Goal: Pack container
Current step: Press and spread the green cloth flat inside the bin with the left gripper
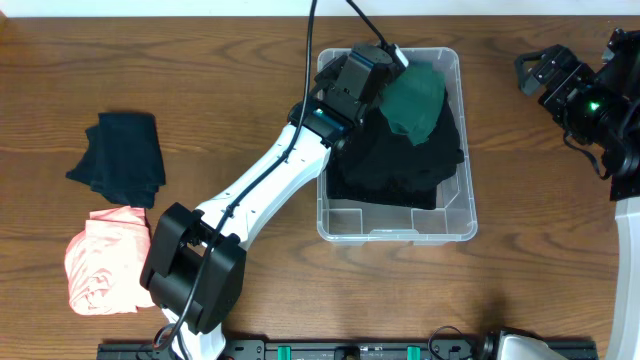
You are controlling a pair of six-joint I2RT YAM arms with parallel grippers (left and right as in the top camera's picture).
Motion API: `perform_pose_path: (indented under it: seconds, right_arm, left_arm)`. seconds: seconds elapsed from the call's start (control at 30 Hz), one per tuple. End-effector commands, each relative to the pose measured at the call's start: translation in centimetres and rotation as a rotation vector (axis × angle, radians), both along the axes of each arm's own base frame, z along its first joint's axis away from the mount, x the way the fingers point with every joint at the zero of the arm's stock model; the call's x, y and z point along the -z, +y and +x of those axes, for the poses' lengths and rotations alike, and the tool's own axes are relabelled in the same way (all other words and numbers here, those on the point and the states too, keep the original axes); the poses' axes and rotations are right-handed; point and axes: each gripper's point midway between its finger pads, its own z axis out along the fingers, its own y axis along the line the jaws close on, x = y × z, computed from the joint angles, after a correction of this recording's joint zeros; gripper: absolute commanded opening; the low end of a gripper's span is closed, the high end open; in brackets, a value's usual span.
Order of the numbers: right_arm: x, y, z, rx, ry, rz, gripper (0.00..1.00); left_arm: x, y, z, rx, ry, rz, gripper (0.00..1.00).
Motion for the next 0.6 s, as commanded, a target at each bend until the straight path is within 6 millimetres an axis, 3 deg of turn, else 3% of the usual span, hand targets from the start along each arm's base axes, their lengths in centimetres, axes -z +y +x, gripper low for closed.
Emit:
perform_pose_path:
  seconds: [0.0, 0.07, 0.23, 0.43, 0.57]
  right_arm:
    - [-0.6, -0.1, -0.2, 0.005, -0.017, 0.003, 0.99]
    - [-0.6, -0.1, -0.2, 0.005, -0.017, 0.003, 0.99]
    - [-0.6, -0.1, -0.2, 0.005, -0.017, 0.003, 0.99]
    - [-0.6, -0.1, -0.2, 0.005, -0.017, 0.003, 0.99]
    - [-0.6, -0.1, -0.2, 0.005, -0.017, 0.003, 0.99]
  left_arm:
    - [0.0, -0.1, -0.7, 0.052, 0.011, 0.057, 0.06]
    - [1.2, 0.0, -1.8, 0.043, 0.068, 0.067, 0.07]
    - [5.1, 0.1, -6.4, 0.063, 0.284, 0.132, 0.06]
    - [7.9, -3.9, -13.6, 0.274, 0.518, 0.12, 0.06]
    - [8.4, -5.8, -16.7, 0.351, 0.579, 0.125, 0.07]
